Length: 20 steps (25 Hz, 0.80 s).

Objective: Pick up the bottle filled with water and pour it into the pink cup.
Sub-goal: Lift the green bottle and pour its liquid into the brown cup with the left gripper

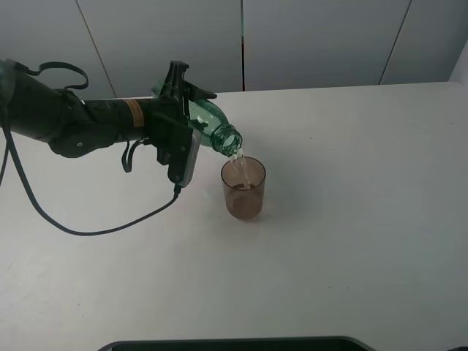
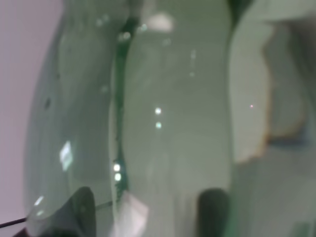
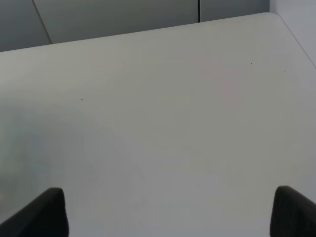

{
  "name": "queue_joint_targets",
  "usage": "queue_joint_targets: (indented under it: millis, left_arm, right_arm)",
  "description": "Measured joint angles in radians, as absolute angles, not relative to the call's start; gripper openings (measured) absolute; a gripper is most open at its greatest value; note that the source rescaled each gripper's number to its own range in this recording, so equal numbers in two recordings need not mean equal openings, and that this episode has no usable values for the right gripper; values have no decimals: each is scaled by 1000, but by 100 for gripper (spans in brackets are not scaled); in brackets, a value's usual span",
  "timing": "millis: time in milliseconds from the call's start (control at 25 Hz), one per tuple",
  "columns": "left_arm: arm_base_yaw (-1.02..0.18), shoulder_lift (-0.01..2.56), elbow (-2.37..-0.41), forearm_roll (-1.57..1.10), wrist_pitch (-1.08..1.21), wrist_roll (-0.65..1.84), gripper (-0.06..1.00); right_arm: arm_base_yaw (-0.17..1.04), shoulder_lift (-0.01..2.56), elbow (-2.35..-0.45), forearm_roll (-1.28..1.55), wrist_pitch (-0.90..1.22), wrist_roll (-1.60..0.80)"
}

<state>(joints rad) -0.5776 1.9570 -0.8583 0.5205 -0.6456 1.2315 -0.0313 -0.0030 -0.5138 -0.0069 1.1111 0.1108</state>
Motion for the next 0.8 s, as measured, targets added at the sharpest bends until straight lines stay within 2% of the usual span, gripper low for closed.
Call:
queue_joint_targets:
  millis: [800]
  left_arm:
    - [-578, 1957, -858, 515, -651, 1255, 0]
  right_arm:
    - [-31, -3, -514, -7, 1111, 111]
